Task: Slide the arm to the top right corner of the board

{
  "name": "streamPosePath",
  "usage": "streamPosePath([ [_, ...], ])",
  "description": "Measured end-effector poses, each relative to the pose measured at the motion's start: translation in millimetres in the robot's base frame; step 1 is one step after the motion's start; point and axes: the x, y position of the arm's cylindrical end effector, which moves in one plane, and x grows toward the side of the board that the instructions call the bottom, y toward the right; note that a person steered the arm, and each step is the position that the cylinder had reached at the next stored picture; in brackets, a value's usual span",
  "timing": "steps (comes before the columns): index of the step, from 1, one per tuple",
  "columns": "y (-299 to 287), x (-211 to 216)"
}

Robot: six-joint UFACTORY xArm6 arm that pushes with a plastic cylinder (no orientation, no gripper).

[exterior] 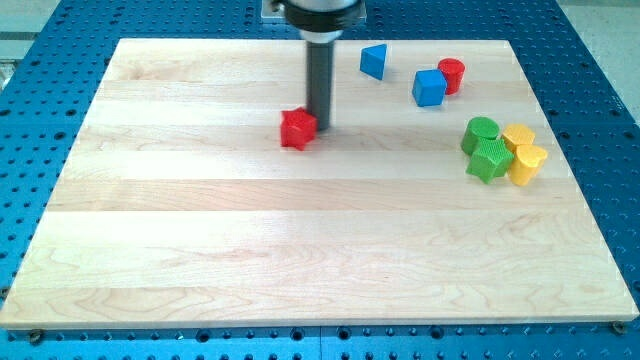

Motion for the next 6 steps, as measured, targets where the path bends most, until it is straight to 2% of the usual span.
streamPosePath([
  [1,-9,0],
  [4,216,-3],
  [5,290,-61],
  [6,296,-118],
])
